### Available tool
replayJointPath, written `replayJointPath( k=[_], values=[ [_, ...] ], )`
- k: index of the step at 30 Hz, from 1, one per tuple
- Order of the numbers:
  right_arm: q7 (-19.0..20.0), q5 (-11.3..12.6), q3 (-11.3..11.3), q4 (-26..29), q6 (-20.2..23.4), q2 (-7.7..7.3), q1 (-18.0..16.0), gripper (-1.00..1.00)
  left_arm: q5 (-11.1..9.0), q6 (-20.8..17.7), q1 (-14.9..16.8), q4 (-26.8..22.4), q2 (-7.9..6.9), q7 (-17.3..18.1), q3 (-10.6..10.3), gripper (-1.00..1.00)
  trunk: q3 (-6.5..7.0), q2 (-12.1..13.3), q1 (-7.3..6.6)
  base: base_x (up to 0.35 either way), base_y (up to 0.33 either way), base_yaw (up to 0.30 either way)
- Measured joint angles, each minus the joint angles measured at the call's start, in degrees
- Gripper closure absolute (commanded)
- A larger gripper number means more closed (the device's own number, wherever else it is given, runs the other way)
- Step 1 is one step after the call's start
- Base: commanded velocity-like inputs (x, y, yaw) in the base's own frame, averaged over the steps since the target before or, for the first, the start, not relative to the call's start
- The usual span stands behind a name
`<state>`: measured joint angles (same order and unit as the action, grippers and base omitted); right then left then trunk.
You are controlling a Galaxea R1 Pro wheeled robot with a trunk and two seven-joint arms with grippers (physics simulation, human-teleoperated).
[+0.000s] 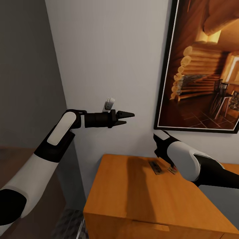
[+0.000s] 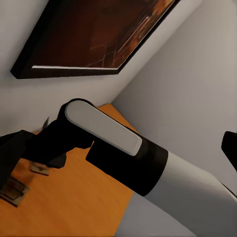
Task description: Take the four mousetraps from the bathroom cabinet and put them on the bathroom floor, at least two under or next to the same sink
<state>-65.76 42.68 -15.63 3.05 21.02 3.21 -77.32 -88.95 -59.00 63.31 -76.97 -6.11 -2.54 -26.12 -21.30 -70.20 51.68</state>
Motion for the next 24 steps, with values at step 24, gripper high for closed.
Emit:
replayJointPath(
  k=[24],
  values=[
    [-0.04, 0.0, -0.03, -0.02, 0.0, -0.04, 0.0, -1.0, 0.01, 0.0, 0.0, 0.0, 0.0, 0.0, 0.0, -1.0, 0.0, 0.0, 0.02, 0.026, 0.0, 0.0]
  ],
)
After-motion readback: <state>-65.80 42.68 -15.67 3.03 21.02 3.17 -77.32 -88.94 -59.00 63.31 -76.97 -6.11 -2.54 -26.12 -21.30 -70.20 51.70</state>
